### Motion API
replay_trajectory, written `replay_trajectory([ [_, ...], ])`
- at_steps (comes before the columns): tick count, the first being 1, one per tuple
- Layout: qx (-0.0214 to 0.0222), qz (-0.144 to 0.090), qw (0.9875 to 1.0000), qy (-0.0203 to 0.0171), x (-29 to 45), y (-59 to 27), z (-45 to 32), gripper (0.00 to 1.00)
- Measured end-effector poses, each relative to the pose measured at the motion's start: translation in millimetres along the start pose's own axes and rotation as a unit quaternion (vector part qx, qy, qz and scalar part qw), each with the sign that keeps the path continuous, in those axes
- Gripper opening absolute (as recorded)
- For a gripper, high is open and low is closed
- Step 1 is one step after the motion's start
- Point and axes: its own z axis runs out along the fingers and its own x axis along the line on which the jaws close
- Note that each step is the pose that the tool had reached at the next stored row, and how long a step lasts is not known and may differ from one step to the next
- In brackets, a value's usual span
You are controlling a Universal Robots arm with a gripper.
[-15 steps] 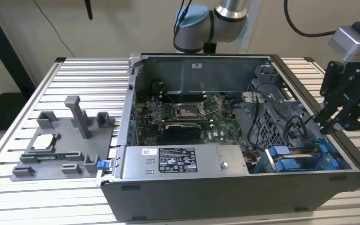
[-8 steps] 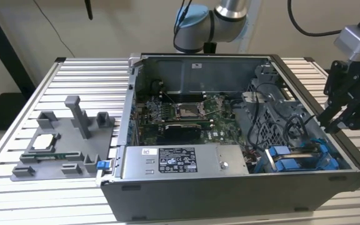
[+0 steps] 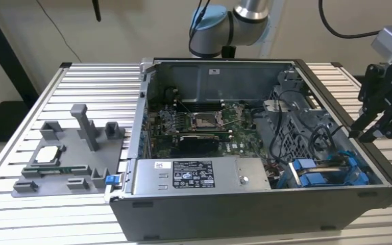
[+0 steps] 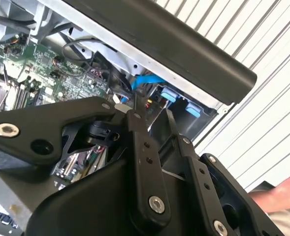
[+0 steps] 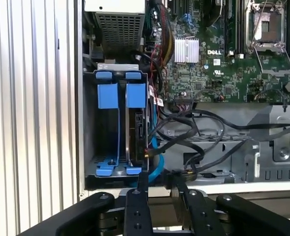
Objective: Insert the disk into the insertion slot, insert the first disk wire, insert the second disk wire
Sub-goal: 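Insert the second disk wire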
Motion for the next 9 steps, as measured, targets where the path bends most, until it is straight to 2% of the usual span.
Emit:
replay_trajectory([
  [9,0.0007,0.007,1.0000,-0.0012,-0.5,0.8,4.3,1.00],
])
